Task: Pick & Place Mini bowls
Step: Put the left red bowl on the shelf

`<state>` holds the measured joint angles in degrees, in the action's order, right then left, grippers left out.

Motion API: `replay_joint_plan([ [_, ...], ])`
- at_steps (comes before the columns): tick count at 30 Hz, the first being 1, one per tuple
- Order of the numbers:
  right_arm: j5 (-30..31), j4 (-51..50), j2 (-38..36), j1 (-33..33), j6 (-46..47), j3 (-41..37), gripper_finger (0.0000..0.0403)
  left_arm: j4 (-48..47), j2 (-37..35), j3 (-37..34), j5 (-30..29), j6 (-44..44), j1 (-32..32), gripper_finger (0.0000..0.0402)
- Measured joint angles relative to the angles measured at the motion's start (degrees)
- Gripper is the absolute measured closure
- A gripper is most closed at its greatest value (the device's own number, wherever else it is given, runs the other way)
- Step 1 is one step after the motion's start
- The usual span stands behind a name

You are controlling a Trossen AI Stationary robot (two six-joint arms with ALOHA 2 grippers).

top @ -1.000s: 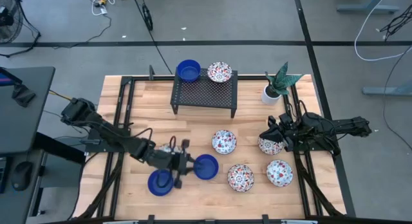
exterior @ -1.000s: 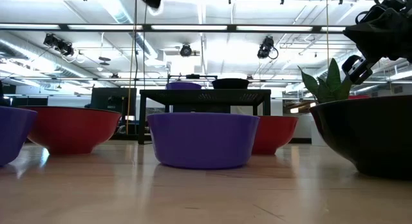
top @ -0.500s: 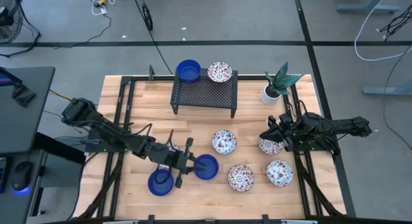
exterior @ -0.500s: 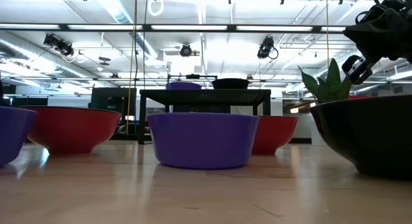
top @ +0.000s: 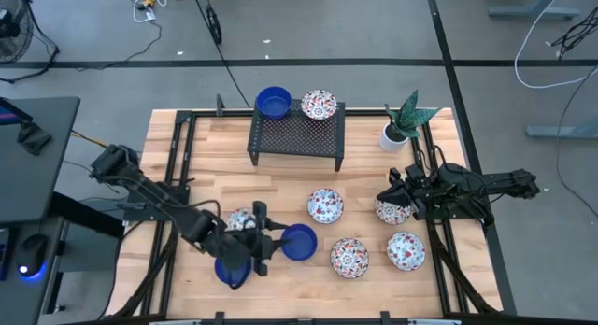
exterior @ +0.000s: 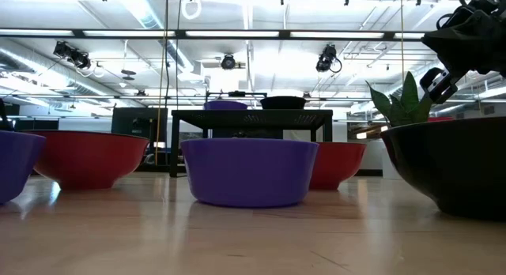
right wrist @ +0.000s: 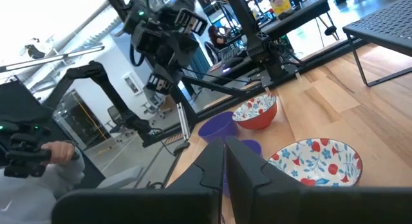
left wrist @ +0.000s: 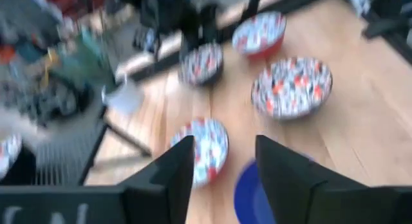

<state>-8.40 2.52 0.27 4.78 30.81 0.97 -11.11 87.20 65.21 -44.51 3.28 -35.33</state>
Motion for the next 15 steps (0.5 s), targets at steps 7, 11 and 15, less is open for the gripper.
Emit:
replay_joint_plan([
  [7,0.0,0.0,0.0,0.0,0.0,0.0,0.0382,-28.1,4.2,10.1,5.5,-20.3,-1.7,0.0207],
  [11,0.0,-0.1,0.0,0.0,0.0,0.0,0.0382,-35.0,4.9,9.8,12.3,-32.5,-2.2,0.0212],
  [15,0.0,-0.1,0.0,0.0,0.0,0.0,0.0382,-37.0,5.2,6.6,14.8,-40.8,-2.3,0.0215],
])
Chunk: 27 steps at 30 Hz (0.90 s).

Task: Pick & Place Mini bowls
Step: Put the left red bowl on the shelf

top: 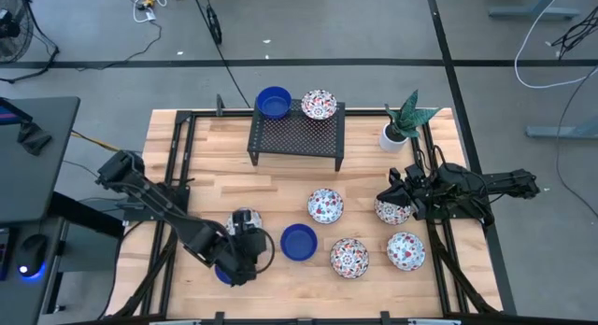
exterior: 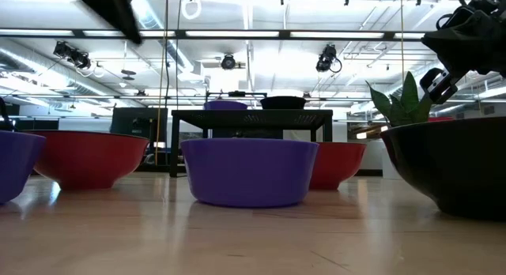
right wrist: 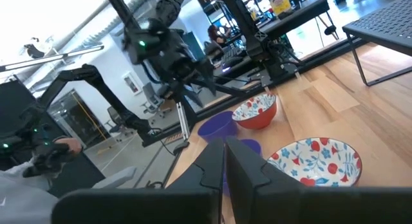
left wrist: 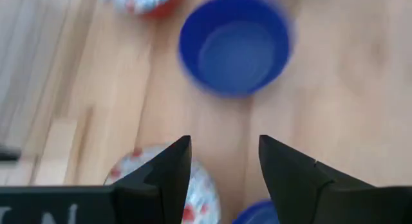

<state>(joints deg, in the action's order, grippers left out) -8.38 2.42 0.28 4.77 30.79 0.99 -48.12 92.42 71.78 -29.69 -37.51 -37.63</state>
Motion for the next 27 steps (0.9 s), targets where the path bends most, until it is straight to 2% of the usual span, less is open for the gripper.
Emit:
replay_joint_plan([
  [7,0.0,0.0,0.0,0.0,0.0,0.0,0.0382,2.3,0.0,-8.6,-0.4,-11.2,0.2,0.0216],
  [15,0.0,0.1,0.0,0.0,0.0,0.0,0.0382,19.4,0.0,-19.3,0.8,-13.0,0.6,0.0216],
  [27,0.0,0.1,0.0,0.0,0.0,0.0,0.0382,19.2,0.0,-20.7,3.0,-10.9,2.5,0.022],
])
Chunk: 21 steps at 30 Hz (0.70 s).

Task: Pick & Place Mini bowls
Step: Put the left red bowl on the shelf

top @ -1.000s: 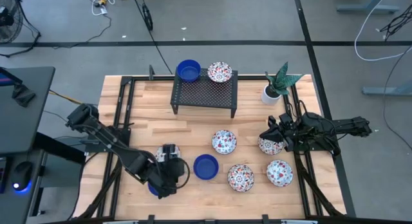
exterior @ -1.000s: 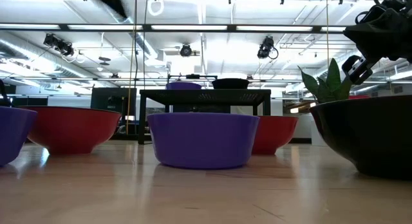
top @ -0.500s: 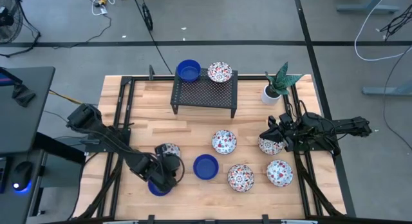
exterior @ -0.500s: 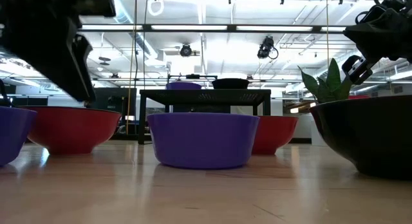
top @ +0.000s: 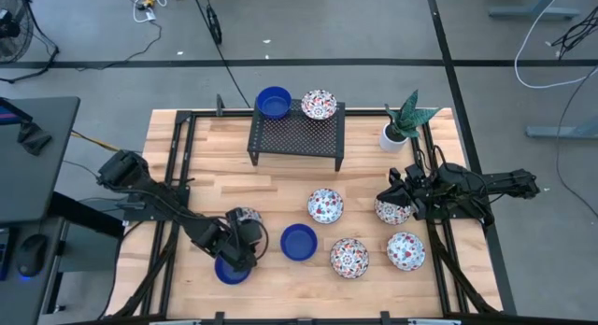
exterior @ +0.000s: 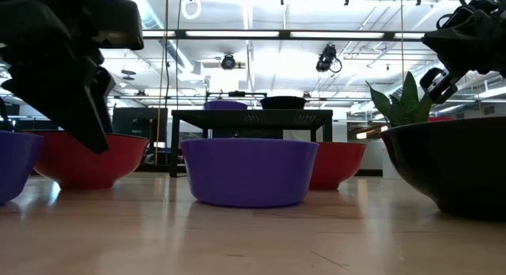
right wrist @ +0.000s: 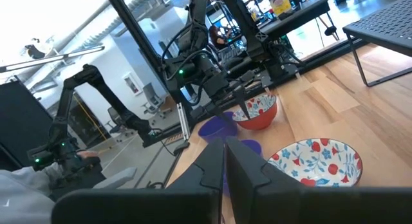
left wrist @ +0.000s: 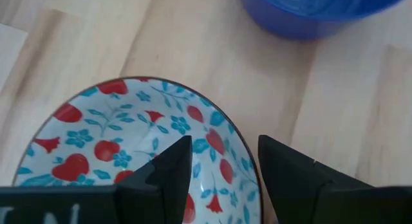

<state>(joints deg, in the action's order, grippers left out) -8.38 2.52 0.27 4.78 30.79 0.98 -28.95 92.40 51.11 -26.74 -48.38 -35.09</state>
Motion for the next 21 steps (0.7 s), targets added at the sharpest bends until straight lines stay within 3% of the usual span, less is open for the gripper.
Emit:
replay_joint_plan([
  [17,0.0,0.0,0.0,0.0,0.0,0.0,0.0382,0.2,-0.2,0.1,0.3,6.1,0.3,0.0378],
  [21,0.0,0.0,0.0,0.0,0.0,0.0,0.0382,-1.7,-0.2,2.0,-0.6,9.3,0.3,0.0388],
])
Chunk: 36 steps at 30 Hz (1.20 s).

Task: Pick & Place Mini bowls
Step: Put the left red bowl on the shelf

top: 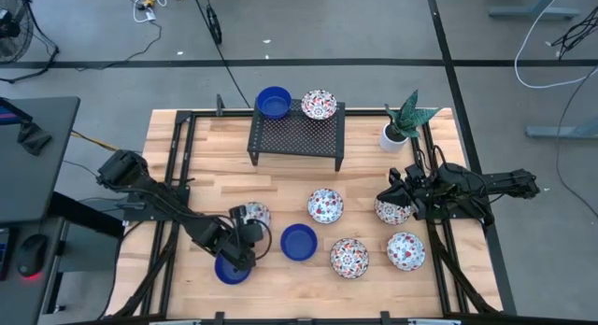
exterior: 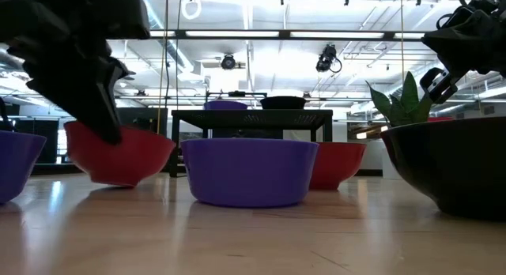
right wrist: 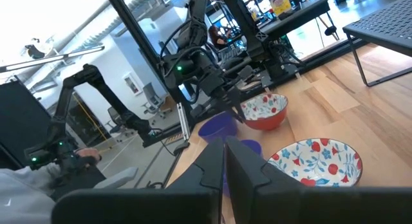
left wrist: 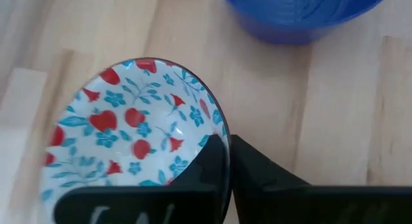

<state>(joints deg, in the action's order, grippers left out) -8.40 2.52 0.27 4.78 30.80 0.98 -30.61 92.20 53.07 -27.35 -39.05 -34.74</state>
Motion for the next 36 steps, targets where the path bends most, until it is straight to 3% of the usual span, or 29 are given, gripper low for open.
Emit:
replay_joint_plan([
  [6,0.0,0.0,0.0,0.0,0.0,0.0,0.0382,-3.1,0.2,7.7,-2.4,9.1,1.4,0.0385],
  [12,0.0,0.0,0.0,0.0,0.0,0.0,0.0382,-3.6,0.2,14.7,-10.9,24.1,4.5,0.039],
  [18,0.0,0.0,0.0,0.0,0.0,0.0,0.0382,-3.2,0.2,17.8,-13.6,40.5,12.5,0.039],
  [21,0.0,0.0,0.0,0.0,0.0,0.0,0.0382,1.4,0.2,17.9,-11.7,49.3,18.5,0.0391],
  [27,0.0,0.0,0.0,0.0,0.0,0.0,0.0382,11.8,0.2,17.8,0.1,61.9,31.0,0.0386],
  [31,0.0,0.0,0.0,0.0,0.0,0.0,0.0382,16.3,0.2,17.8,2.6,64.2,37.2,0.0391],
  [36,0.0,0.0,0.0,0.0,0.0,0.0,0.0382,14.6,0.2,17.8,6.7,62.2,42.9,0.0386],
])
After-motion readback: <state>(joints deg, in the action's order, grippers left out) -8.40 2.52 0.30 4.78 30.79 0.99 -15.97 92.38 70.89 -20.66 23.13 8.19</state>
